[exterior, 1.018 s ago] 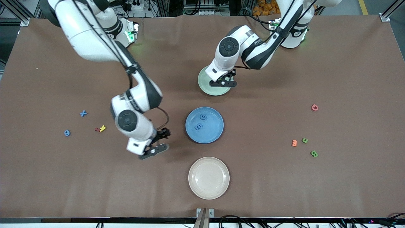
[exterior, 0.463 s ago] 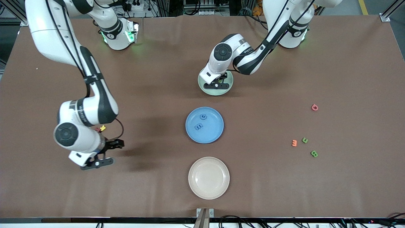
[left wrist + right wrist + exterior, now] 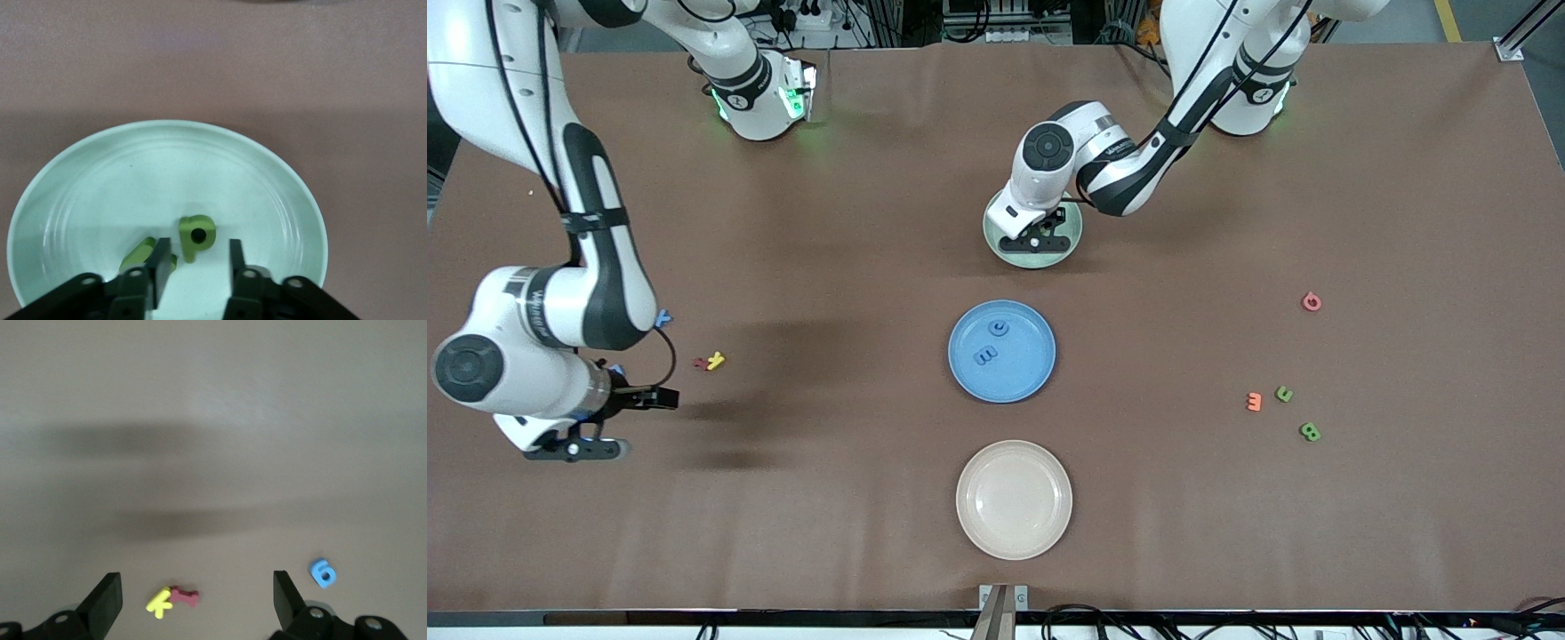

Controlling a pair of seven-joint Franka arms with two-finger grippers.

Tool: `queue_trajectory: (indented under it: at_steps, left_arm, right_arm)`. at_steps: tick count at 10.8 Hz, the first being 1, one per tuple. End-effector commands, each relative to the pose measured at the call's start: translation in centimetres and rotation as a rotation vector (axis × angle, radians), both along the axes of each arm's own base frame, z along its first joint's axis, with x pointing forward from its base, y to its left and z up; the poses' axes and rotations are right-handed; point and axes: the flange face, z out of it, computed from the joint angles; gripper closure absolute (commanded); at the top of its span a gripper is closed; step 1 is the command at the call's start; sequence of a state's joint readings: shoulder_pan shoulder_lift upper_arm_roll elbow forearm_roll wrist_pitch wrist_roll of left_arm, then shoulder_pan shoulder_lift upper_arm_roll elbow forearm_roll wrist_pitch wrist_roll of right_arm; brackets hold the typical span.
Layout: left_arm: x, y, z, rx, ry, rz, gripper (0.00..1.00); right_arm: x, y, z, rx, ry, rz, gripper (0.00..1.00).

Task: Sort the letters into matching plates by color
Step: 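Release the P on the green plate while the right gripper returns to blue X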

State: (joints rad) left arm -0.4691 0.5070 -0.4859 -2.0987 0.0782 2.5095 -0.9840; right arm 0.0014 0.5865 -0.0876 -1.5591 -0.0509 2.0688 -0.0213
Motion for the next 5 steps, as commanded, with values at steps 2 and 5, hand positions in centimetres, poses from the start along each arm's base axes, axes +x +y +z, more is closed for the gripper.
queue_trajectory:
  at_steps: [2, 5]
  left_arm:
    - [1.3, 0.1, 0.9, -0.001, -0.046, 0.016, 0.00]
    - [5.1, 2.4, 3.7, -0.020, -0.107, 0.029, 0.00]
  right_arm:
    - [-6.2, -7.5, -0.2, 0.077, -0.030, -0.206, 0.00]
    - [-9.5, -11.3, -0.5, 0.136, -0.037, -0.415, 0.00]
